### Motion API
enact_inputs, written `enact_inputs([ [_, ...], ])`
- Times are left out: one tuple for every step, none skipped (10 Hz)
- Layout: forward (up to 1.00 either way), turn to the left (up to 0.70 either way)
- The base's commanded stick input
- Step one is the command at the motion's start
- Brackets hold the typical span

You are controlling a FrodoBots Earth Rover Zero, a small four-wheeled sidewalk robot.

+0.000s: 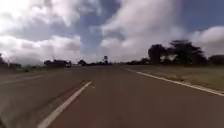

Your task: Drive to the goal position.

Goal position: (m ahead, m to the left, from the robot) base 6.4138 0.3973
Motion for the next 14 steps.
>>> enact_inputs([
  [1.0, 0.0],
  [1.0, 0.0],
  [1.0, 0.0],
  [1.0, 0.0],
  [1.0, 0.0],
  [1.0, 0.0],
  [1.0, 0.0],
  [1.0, 0.0],
  [1.0, 0.0],
  [1.0, 0.0],
  [1.0, 0.0],
  [1.0, 0.0],
  [1.0, 0.0],
  [1.0, 0.0],
])
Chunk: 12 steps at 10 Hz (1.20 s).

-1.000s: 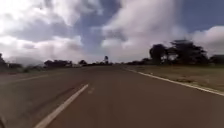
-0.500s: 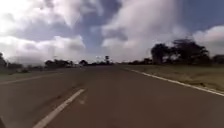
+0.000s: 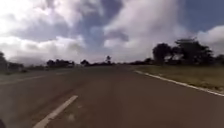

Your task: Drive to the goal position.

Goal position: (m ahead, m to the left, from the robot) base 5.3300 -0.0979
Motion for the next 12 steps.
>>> enact_inputs([
  [1.0, 0.0],
  [1.0, 0.0],
  [1.0, 0.0],
  [1.0, 0.0],
  [1.0, 0.0],
  [1.0, 0.0],
  [1.0, 0.0],
  [1.0, 0.0],
  [1.0, 0.0],
  [1.0, 0.0],
  [1.0, 0.0],
  [1.0, 0.0],
])
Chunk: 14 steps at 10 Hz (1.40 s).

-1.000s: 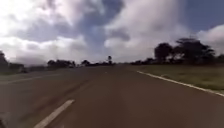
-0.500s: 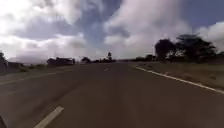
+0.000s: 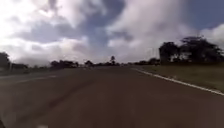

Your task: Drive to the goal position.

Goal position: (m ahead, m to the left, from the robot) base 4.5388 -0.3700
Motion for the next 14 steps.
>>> enact_inputs([
  [1.0, 0.0],
  [1.0, 0.0],
  [1.0, 0.0],
  [1.0, 0.0],
  [1.0, 0.0],
  [1.0, 0.0],
  [1.0, 0.0],
  [1.0, 0.0],
  [1.0, 0.0],
  [1.0, 0.0],
  [1.0, 0.0],
  [1.0, 0.0],
  [1.0, 0.0],
  [1.0, 0.0],
])
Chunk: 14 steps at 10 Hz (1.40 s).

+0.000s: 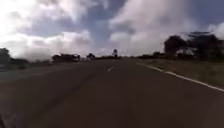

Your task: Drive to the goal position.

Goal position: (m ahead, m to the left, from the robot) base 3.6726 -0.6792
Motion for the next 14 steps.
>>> enact_inputs([
  [1.0, 0.0],
  [1.0, 0.0],
  [1.0, 0.0],
  [1.0, 0.0],
  [1.0, 0.0],
  [1.0, 0.0],
  [1.0, 0.0],
  [1.0, 0.0],
  [1.0, 0.0],
  [1.0, 0.0],
  [1.0, 0.0],
  [1.0, 0.0],
  [1.0, 0.0],
  [1.0, -0.33],
])
